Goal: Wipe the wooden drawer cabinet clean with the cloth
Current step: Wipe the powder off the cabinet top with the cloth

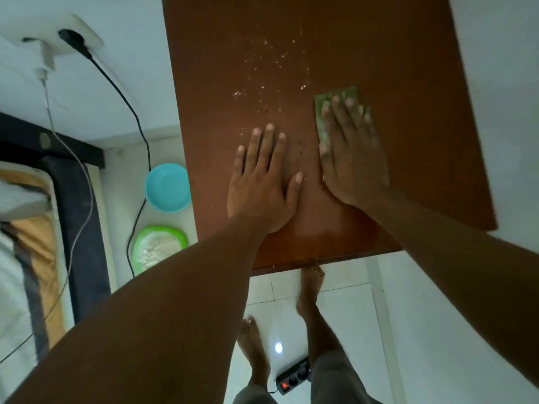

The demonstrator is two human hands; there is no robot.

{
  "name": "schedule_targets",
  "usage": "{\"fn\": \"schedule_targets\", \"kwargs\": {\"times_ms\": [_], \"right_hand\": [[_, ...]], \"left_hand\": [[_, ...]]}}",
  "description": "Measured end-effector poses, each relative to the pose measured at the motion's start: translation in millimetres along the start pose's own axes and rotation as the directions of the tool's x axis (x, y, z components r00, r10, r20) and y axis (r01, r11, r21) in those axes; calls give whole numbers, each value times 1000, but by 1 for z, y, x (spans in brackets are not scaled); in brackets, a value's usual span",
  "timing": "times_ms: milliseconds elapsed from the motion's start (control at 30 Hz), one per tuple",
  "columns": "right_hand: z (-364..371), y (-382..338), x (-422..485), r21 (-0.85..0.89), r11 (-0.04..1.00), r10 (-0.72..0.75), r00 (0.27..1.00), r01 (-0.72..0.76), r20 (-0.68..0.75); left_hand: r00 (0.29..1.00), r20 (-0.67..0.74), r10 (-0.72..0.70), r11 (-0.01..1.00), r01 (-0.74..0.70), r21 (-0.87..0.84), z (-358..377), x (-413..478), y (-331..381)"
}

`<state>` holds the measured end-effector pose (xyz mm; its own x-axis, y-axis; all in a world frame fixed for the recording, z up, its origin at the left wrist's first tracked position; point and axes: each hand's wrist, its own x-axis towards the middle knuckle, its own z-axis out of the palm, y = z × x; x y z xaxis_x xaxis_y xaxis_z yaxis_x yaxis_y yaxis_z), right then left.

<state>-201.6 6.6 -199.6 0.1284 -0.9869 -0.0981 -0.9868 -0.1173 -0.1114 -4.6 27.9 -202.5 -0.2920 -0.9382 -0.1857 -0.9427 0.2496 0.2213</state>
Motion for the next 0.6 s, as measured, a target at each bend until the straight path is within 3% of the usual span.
{"fn": "schedule_targets", "kwargs": {"times_ms": [300, 400, 467, 600], "right_hand": [[22, -29, -177, 281, 959, 63, 993, -33, -97], [12, -37, -208, 304, 952, 3, 997, 21, -79], [-8, -35, -207, 354, 934, -39, 998, 56, -55], [-59, -32, -116, 448, 891, -37, 995, 75, -94]], "left_hand": [[999, -19, 30, 1000, -29, 2, -1, 0, -1], [996, 15, 84, 996, -84, -1, -5, -3, -10], [992, 54, 113, 993, -114, 16, -10, -2, -26], [1000, -11, -12, 999, 13, 34, -17, 2, -64]]}}
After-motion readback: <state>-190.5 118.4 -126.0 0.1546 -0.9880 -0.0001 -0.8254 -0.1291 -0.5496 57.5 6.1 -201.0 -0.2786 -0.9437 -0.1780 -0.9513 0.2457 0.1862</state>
